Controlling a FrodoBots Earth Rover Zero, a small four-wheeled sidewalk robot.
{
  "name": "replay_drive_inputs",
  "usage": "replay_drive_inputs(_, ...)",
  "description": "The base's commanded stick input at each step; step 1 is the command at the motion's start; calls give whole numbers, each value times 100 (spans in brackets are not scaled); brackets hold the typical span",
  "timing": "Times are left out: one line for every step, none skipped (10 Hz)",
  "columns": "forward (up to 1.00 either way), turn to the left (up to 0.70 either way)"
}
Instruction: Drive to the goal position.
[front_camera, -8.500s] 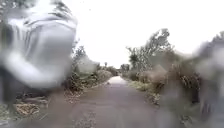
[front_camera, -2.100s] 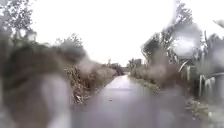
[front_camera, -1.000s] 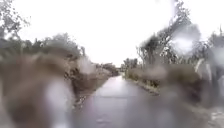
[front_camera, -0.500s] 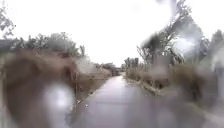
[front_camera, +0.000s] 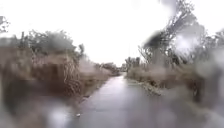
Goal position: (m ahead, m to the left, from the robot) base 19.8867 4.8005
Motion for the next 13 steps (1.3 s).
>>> replay_drive_inputs(85, 0)
replay_drive_inputs(85, 0)
replay_drive_inputs(85, 0)
replay_drive_inputs(85, 0)
replay_drive_inputs(85, 0)
replay_drive_inputs(85, 0)
replay_drive_inputs(85, 0)
replay_drive_inputs(85, 0)
replay_drive_inputs(85, 0)
replay_drive_inputs(85, 0)
replay_drive_inputs(85, 0)
replay_drive_inputs(85, 0)
replay_drive_inputs(85, 0)
